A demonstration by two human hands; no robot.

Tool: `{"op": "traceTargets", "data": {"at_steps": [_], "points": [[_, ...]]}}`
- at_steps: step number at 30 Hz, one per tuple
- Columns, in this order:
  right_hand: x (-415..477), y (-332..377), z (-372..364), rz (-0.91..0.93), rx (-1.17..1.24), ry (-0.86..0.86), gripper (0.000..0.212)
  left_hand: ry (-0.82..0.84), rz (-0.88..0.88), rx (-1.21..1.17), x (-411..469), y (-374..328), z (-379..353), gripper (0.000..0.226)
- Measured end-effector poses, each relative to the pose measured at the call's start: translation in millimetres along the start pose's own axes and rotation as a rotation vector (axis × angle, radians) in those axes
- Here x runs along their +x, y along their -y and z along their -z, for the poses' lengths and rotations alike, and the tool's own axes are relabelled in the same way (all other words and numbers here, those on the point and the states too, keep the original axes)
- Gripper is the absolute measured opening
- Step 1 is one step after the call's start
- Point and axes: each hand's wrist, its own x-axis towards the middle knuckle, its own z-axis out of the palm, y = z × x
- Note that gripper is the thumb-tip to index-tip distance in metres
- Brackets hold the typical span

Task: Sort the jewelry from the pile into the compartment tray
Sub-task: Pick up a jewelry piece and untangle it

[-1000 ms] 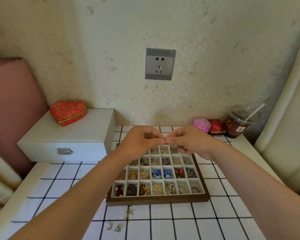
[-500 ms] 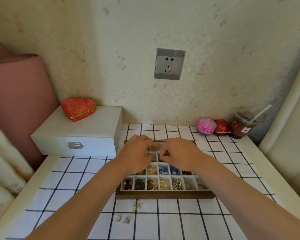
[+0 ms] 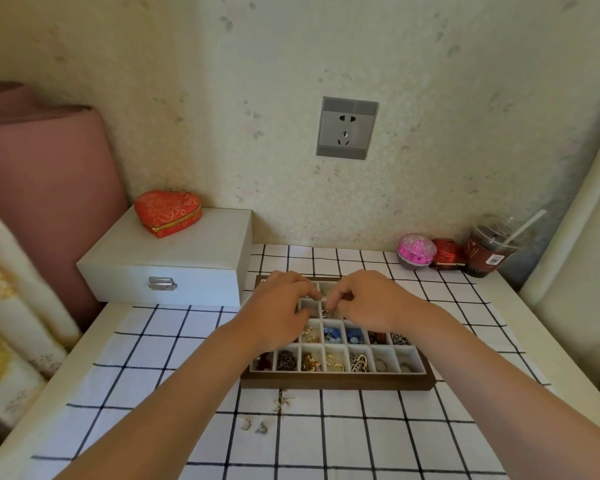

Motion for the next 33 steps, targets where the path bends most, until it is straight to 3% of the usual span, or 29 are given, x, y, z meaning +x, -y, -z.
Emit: {"op": "traceTargets", "data": {"at_steps": [6,10,16,23,27,33], "points": [[-26.3,20.0,7.4,0.08,0.008,-0.108,0.021,-0.143,-0.058,-0.057,-26.9,-7.5,16.6,0.024],[-49.7,45.5,-5.4,0.157,0.013,-0.065,0.015,-0.185,-0.097,-0.086,-58.5,-12.5,29.5,0.018],[-75.2,70.7,-39.5,0.246,-0.054,0.08,0.016,0.046,0.021,-0.046,-106.6,-15.9,46.5,0.013],[-84.4,86.1,-64.8,0.314,-0.154,0.089,0.019,0.379,0.172,0.069,-127.3,-16.1,57.4,0.018],[-82.5,90.6,-76.3,0.349,-0.193,0.079,0.02,0.454,0.217,0.086,-127.9,-12.4,62.8,0.028],[-79.4,90.9,-80.3,0.33,-0.154,0.037,0.012,0.45,0.215,0.012,-122.5,-9.9,62.0,0.018]]}}
